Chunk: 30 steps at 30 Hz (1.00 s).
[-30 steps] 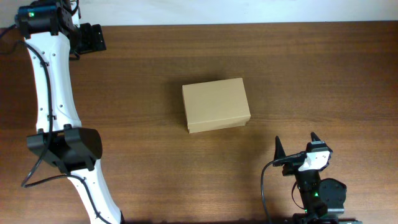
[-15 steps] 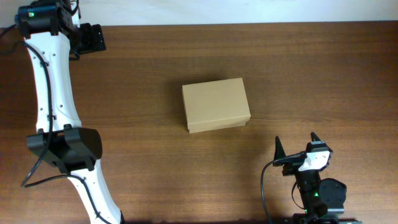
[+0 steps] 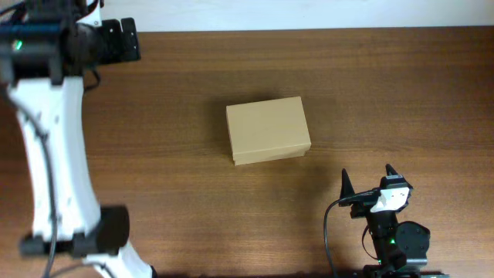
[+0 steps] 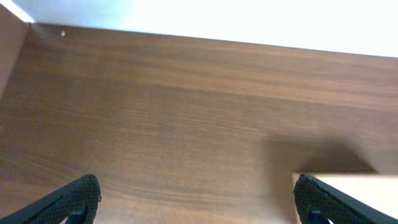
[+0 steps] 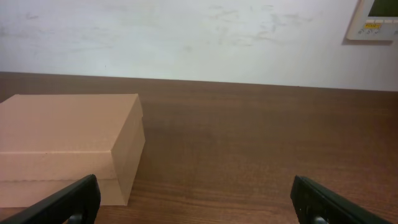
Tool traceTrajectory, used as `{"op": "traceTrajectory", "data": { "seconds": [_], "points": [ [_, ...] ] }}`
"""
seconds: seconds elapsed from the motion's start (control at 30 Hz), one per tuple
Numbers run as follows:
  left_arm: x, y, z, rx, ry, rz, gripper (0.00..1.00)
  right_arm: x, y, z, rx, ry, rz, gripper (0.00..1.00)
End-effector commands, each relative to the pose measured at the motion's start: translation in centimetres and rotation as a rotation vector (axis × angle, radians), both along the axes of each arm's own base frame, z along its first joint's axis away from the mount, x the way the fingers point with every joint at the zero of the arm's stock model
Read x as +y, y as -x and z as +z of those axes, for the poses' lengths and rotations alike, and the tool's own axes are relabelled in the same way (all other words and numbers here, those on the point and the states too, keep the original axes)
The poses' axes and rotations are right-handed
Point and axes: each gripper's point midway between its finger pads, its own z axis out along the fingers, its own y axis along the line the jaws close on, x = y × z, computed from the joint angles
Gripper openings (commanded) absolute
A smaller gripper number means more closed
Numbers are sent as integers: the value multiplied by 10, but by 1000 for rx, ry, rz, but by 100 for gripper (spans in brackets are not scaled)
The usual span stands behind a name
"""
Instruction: Pack container
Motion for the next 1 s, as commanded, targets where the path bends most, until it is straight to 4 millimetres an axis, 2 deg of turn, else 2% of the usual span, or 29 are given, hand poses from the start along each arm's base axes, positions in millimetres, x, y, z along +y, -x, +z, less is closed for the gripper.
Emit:
{"op": "traceTrajectory", "data": {
  "seconds": [0.0,0.17,0.33,0.5,0.73,0.97],
  "points": [
    [-11,24,-2,27,-5,-23,99,2,0,-3,-3,-8,6,99],
    [-31,62,-15,50,-6,-83,99,2,0,-3,-3,-8,6,99],
    [-48,98,-42,28,-2,-143,99,2,0,-3,-3,-8,6,99],
    [-63,123,-71,-69,35,-208,99,2,0,-3,-4,-8,6,99],
    [-60,145,-99,-259,54,-215,99,2,0,-3,-3,-8,6,99],
    [-56,168,-147,-326,56,-213,99,2,0,-3,-3,-8,6,99]
  ]
}}
